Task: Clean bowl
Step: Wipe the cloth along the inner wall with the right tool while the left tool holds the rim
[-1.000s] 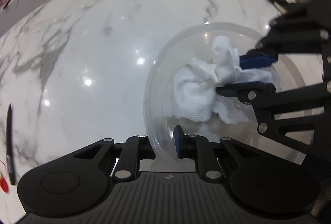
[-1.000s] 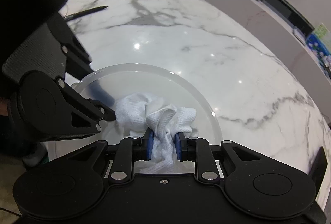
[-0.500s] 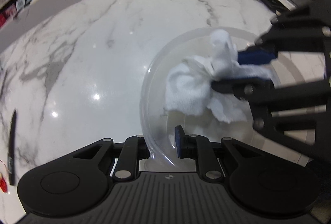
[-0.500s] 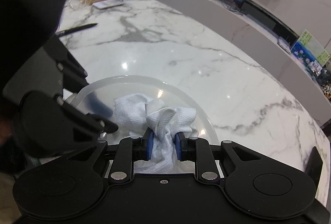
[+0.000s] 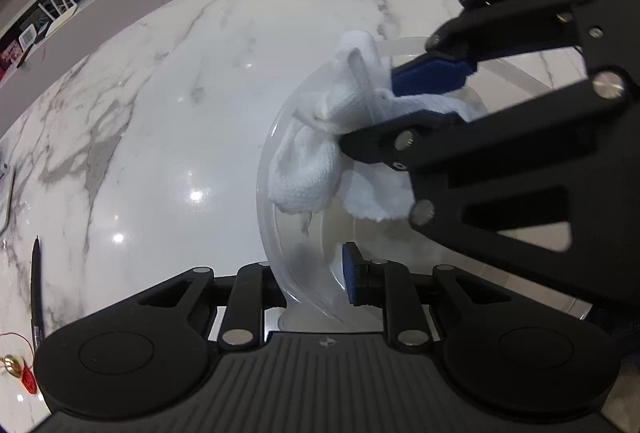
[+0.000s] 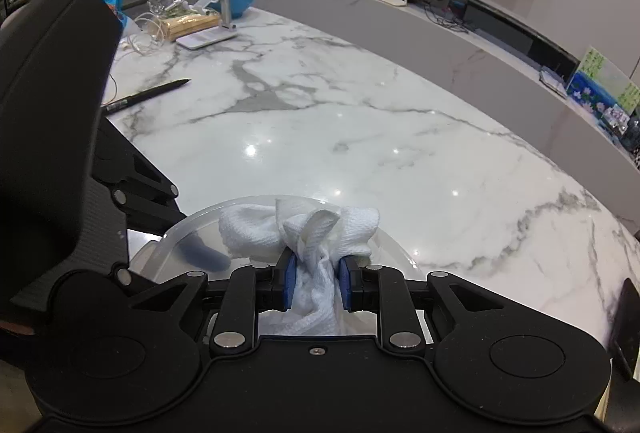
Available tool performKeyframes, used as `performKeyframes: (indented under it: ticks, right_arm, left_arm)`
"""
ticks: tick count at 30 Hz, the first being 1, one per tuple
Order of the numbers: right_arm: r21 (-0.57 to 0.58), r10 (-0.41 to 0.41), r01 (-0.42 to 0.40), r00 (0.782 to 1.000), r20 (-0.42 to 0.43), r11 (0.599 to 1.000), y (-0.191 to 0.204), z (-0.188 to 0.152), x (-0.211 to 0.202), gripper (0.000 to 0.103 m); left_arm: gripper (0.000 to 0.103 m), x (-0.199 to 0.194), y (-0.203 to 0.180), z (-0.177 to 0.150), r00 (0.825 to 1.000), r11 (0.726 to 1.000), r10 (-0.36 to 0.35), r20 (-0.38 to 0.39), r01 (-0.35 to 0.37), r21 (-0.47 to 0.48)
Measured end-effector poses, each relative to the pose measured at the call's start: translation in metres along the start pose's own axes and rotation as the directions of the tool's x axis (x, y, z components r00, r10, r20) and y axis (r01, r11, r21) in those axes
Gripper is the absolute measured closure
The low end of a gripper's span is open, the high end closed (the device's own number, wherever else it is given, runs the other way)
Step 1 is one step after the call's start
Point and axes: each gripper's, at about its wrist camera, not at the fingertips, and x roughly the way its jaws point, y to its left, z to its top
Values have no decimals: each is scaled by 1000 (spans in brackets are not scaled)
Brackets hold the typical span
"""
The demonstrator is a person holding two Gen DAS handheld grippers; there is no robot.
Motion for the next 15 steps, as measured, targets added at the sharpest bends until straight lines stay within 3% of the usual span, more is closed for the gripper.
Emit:
performKeyframes:
  ticks: [2,15]
  right_arm:
    - [-11,-20,19,1000,-7,1000,2,0,2,84]
    - [24,-93,96,990,-103,995,-11,-12,-17,84]
  left_arm:
    - [84,20,7,6,1000,1000,6,2,-6,-4]
    - [80,16,10,7,1000,999,-12,-12,11,-52]
